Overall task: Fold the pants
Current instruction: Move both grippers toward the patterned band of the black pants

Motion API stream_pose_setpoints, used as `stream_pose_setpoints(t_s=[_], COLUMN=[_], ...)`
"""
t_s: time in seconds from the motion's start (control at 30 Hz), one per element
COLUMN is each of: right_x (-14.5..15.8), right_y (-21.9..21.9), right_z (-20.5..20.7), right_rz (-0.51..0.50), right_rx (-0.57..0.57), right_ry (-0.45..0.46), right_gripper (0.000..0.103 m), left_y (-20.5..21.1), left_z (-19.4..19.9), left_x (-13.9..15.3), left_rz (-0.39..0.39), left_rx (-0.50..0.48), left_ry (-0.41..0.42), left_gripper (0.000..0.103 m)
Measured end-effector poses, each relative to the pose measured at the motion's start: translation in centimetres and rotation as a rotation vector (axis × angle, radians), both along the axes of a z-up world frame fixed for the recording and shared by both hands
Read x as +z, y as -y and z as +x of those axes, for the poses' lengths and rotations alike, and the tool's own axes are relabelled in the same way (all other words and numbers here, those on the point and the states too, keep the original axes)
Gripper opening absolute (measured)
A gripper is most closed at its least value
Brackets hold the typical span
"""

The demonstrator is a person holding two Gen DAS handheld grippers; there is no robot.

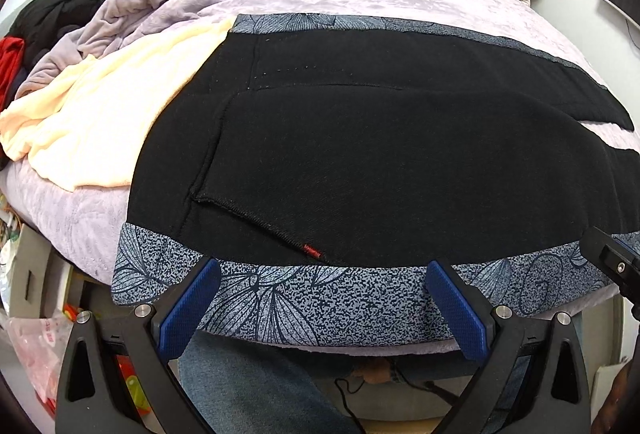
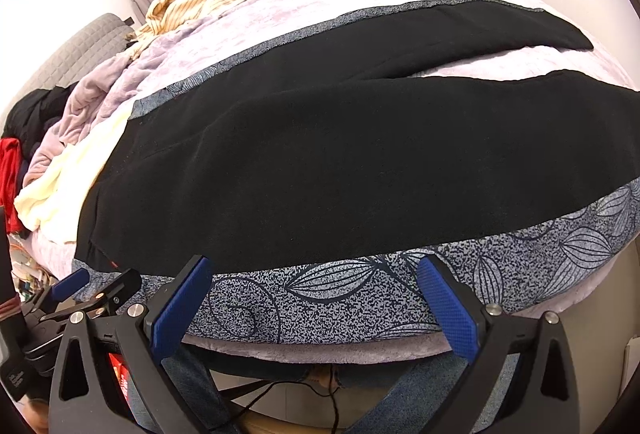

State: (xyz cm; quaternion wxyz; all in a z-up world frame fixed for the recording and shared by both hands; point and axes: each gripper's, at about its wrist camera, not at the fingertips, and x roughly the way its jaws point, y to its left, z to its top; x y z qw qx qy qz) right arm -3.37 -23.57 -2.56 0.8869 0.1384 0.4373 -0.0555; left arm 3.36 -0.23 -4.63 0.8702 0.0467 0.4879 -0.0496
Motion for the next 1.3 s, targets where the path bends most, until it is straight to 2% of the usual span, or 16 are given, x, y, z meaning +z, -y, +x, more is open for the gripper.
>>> stream_pose_setpoints(t_s=[0.13,0.23,0.67,1.3], right_x=[0.1,0.5,0.0,-0.3], right_y=[-0.1,-0.5,-0.4,0.6], right_z=[0.1,0.2,-0.1,-0.6], right_rz=[0.014,-0.014,0.022,0.054], right_rx=[-0.003,0.003,0.007,0.004], right_ry=[-0.001,0.007,0.005,0.024], right_gripper=[0.102,0.102,0.102,0.102], left_y=[-0.3,-1.0,-3.0,-2.5], left_z=[1.2,1.4,0.4,-0.2], left_x=[0.1,0.3,0.4,0.4], left_rz=[-0.012,-0.02,-0.018,-0.019], left_rx=[0.014,0.02,0.055,0.068], left_ry=[-0.002,0.004,-0.002,-0.014], left_gripper=[0.103,0.103,0.103,0.103])
